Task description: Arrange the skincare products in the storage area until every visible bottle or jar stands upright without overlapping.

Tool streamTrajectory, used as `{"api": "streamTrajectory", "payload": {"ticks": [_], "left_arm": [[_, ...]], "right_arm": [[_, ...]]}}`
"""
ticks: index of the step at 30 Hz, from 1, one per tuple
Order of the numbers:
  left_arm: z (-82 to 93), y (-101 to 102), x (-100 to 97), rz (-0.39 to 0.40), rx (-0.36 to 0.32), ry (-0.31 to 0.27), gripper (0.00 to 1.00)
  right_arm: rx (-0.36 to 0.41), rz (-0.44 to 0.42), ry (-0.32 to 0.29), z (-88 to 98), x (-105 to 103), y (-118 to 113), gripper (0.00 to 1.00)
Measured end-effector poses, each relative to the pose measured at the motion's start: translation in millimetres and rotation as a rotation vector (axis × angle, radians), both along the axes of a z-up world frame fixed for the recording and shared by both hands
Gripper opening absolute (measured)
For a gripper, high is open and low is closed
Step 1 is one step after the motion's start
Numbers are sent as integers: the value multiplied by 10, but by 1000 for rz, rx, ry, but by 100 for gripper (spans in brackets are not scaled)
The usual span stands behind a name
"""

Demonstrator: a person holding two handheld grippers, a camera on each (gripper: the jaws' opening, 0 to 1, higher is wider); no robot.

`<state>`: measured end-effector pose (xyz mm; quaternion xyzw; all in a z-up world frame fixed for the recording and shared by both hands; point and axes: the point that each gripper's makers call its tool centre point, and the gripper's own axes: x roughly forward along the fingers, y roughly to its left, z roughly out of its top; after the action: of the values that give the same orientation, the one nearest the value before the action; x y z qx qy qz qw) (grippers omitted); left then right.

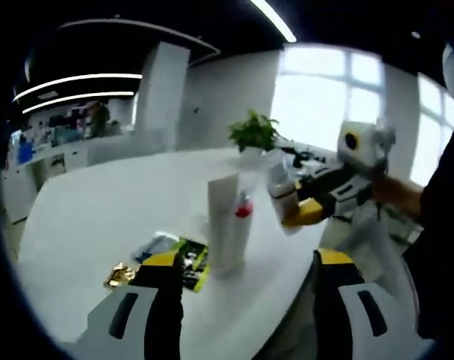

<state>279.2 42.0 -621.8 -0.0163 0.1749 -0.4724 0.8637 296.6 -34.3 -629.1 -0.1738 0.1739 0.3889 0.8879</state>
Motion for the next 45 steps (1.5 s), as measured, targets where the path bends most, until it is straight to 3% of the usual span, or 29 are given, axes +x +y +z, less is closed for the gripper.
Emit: {"api": "streamTrajectory", "payload": {"ticks": [8,16,25,45], "left_arm": [[159,-155,29,15,-145,26,47],[206,-138,134,62,-219,43,21],[118,-251,103,42,-194,67,26],[-21,-263,164,62,-165,124,20]], "right_arm": [[6,12,5,-64,-28,157,18],[15,13,13,-132,-47,289,18],[33,30,17,-153,-52,448,18],[50,19,33,-227,-79,609,18]]}}
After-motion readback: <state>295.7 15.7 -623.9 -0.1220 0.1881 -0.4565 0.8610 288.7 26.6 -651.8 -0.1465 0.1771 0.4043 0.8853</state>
